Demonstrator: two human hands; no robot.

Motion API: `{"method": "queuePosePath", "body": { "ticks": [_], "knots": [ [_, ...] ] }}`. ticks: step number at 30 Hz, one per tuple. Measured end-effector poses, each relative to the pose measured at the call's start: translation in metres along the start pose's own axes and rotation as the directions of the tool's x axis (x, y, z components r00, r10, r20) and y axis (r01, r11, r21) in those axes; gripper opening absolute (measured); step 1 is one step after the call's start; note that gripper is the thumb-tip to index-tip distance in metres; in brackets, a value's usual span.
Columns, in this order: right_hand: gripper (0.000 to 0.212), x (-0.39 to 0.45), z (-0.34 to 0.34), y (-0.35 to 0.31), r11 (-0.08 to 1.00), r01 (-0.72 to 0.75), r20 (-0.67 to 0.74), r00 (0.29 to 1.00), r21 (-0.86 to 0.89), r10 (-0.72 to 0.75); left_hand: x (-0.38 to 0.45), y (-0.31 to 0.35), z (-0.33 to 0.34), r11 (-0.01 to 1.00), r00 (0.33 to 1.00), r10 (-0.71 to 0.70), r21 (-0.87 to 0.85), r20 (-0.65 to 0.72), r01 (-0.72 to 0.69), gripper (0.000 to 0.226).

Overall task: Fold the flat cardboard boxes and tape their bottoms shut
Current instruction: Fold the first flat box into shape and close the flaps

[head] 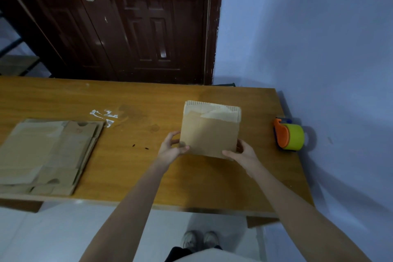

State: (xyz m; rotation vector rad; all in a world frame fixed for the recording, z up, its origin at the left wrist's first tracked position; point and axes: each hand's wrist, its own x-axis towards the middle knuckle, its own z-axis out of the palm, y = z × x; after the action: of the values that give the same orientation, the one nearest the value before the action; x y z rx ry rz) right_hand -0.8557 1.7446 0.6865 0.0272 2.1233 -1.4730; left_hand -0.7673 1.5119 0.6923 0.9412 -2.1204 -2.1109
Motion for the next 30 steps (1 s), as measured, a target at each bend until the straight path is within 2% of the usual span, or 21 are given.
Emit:
{"method": "queuePosePath", "body": {
  "ticks": [4,7,14,17,21,23,25,26,28,30],
  "knots": [
    [0.098,-0.011,0.01,0.02,0.999,0.003,0.01,1.0,-0.042,-0.003,-0.016,-0.023,-0.003,0.991,0.989,0.132,0.009,0.062,-0.133,0.061],
    [0.101,-0.018,0.018,0.031,0.996,0.051,0.002,0.999,-0.075,-0.051,-0.023,-0.047,-0.001,0.983,0.983,0.183,-0.004,0.022,-0.183,0.059],
    [0.099,-0.028,0.024,0.044,0.968,0.151,0.002,0.988,-0.202,-0.154,-0.036,-0.074,0.008,0.987,0.989,0.143,-0.07,-0.039,-0.146,0.051],
    [0.088,-0.031,0.027,0.049,0.963,0.145,0.017,0.989,-0.228,-0.145,-0.039,-0.08,0.008,0.987,0.989,0.146,-0.059,-0.021,-0.147,0.044],
    [0.061,-0.035,0.023,0.057,0.945,0.129,0.076,0.991,-0.3,-0.111,-0.038,-0.091,0.001,0.996,0.995,0.094,0.014,-0.036,-0.093,0.036],
    [0.05,-0.034,0.015,0.05,0.97,0.031,0.095,0.995,-0.241,-0.008,-0.038,-0.085,0.0,0.997,0.998,0.01,-0.072,-0.064,-0.015,0.033],
    [0.038,-0.028,0.007,0.038,0.992,-0.09,0.079,0.992,-0.084,0.097,-0.039,-0.072,-0.003,0.989,0.994,-0.077,-0.134,-0.078,0.066,0.028],
    [0.036,-0.026,0.003,0.032,0.99,-0.144,0.068,0.987,0.004,0.144,-0.038,-0.067,-0.005,0.986,0.993,-0.106,-0.137,-0.055,0.098,0.033],
    [0.045,-0.022,-0.005,0.025,0.954,-0.233,0.094,0.971,0.189,0.218,-0.034,-0.058,-0.011,0.987,0.99,-0.137,-0.084,0.031,0.139,0.05],
    [0.068,-0.017,-0.01,0.024,0.938,-0.254,0.148,0.963,0.236,0.223,-0.029,-0.047,-0.016,0.983,0.978,-0.181,0.015,0.106,0.181,0.061]
  ]
}}
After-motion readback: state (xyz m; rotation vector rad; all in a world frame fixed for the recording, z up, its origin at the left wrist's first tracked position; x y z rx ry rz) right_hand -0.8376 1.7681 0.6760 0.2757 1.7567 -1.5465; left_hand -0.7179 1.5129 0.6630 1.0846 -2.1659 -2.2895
